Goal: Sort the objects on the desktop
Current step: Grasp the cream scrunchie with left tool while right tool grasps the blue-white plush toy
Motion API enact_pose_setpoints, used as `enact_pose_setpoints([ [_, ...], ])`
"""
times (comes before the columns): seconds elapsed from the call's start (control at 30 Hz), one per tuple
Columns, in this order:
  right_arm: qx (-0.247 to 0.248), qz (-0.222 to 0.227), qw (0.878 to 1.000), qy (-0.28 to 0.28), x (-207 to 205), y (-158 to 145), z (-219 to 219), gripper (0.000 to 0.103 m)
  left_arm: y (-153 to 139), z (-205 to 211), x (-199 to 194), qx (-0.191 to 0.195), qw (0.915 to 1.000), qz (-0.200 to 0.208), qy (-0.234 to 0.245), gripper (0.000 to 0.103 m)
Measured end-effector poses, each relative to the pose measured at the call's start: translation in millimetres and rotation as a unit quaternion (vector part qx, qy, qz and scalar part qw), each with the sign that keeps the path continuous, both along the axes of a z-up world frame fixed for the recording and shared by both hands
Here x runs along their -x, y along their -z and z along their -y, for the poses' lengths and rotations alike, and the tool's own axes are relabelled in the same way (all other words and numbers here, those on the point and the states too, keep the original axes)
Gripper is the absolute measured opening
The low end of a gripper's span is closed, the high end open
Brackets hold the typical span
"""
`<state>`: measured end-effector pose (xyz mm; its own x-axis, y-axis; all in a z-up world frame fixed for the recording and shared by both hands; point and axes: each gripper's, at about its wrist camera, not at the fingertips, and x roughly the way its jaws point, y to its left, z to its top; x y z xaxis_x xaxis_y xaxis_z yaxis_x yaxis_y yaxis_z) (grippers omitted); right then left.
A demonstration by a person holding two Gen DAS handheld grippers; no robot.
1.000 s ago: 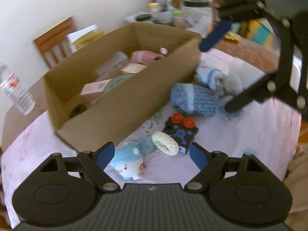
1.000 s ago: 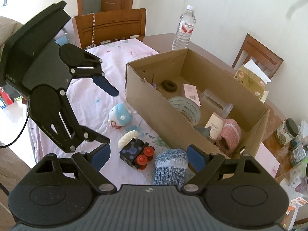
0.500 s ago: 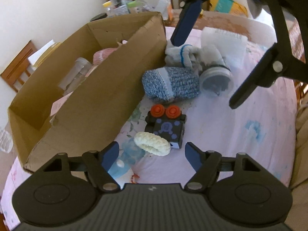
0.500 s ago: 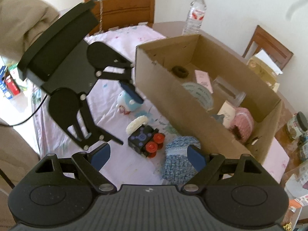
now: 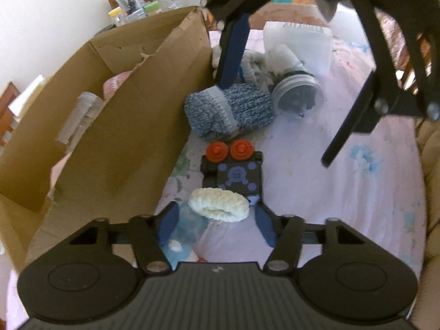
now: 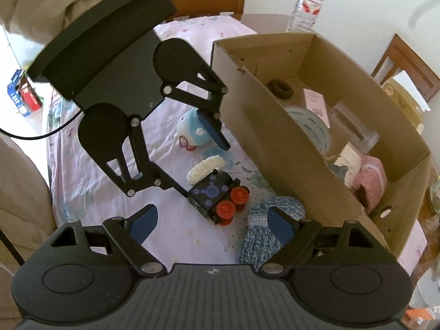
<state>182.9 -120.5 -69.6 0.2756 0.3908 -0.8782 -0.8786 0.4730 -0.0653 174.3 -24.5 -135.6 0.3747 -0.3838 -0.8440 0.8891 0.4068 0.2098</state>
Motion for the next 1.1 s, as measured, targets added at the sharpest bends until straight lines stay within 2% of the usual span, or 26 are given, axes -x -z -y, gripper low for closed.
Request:
enact_pose_setpoints([
  [0.13,0.009,-0.007,1.000,-0.018,-3.5,6.4,-6.0,0.090,0.6,-1.5,-3.5,0.010,0.9999,-0.008,0.009,0.051],
  [0.2,0.013,-0.008,1.000,-0.026,-5.2,9.7,-9.2,0.090,0.8,-2.5,-3.7,0.014,0.9997,-0.015,0.013,0.042],
  [0.43,0.030,0.000,0.998,-0.055,-11.1,17.9,-17.5,0.090,-3.9,-5.1,-2.8,0.025,0.9995,-0.020,-0.009,0.036],
  [0.87,0.044,0.021,0.992,-0.120,-12.8,28.9,-33.3,0.090,-31.9,-20.7,0.8,0.054,0.9949,-0.024,-0.082,0.036],
  [1.1,0.046,0.033,0.988,-0.144,-13.2,33.8,-39.9,0.090,-41.2,-36.7,17.6,0.061,0.9918,-0.019,-0.110,0.036],
])
